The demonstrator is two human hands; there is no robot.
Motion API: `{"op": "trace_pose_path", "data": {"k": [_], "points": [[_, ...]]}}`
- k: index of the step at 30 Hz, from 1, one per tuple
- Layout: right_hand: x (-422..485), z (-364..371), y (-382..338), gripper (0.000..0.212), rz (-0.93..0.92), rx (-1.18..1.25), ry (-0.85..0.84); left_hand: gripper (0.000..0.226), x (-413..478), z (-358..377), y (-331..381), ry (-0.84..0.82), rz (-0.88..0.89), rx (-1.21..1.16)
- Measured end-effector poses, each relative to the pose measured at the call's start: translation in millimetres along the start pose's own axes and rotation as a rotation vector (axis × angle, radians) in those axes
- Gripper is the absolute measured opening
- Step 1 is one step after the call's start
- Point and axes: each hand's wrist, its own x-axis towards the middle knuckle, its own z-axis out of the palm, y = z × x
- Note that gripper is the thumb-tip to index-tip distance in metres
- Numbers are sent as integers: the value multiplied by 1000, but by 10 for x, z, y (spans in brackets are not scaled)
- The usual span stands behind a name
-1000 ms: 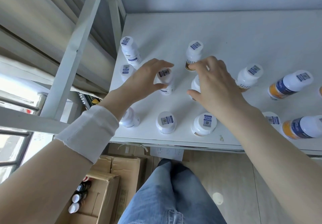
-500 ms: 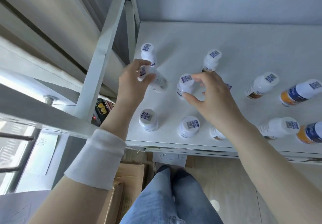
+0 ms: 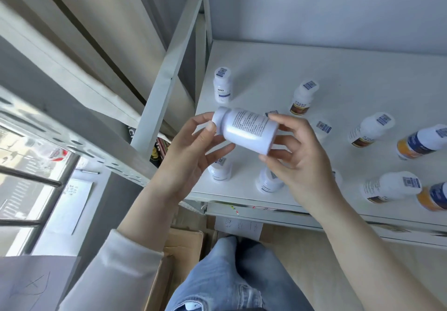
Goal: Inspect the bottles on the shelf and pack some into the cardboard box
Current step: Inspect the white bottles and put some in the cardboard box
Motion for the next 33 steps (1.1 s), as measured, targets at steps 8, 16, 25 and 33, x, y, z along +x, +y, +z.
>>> {"op": "trace_pose_path", "data": {"k": [8, 16, 25, 33], "points": [[-38, -61, -57, 47, 265, 215, 13, 44, 20, 48, 28, -83, 68, 29], [-81, -21, -48, 58, 113, 136, 44, 29, 57, 62, 36, -96, 58, 74], [0, 13, 48, 48, 195, 177, 30, 35, 137, 11, 15, -20, -21, 70], [138, 152, -62, 52, -143, -418, 288, 69, 241, 63, 26, -20, -171, 56]]}}
